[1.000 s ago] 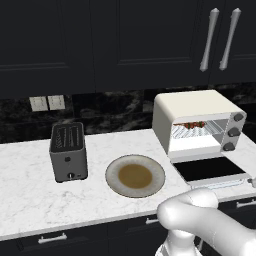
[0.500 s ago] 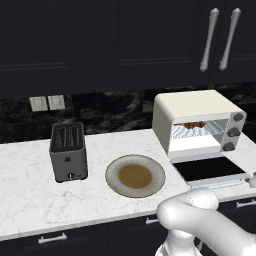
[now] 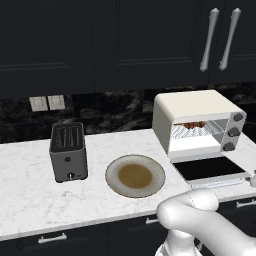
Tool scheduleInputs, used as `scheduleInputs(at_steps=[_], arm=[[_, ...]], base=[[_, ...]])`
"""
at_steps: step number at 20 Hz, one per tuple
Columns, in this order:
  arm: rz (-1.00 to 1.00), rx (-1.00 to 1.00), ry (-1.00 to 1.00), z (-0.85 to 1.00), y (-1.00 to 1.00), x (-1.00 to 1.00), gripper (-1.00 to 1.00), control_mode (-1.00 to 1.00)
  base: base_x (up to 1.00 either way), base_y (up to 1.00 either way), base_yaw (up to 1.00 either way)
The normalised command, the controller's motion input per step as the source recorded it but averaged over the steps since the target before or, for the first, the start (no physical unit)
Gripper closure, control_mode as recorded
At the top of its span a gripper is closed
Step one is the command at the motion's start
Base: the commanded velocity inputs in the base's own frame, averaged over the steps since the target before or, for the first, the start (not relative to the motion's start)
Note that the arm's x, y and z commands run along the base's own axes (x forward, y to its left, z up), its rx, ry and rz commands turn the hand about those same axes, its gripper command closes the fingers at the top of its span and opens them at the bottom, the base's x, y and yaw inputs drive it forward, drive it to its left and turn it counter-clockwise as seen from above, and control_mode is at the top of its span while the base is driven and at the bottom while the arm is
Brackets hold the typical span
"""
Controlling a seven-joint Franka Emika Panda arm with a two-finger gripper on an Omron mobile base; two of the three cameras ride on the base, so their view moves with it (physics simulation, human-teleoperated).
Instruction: Pick up the kebab skewer and baguette bread, and place them inside the toaster oven. Close the toaster oven door and start by setting the timer.
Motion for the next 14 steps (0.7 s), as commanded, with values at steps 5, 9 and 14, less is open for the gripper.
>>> scheduleInputs(at_steps=[5,9,14], arm=[[0.00,0.00,-0.11,0.26,0.01,0.27,-1.00,-1.00],[0.00,0.00,-0.11,0.25,0.06,0.33,-1.00,-1.00],[0.00,0.00,-0.10,0.16,0.14,0.23,-1.00,-1.00]], base=[[0.00,0.00,0.00],[0.00,0.00,0.00],[0.00,0.00,0.00]])
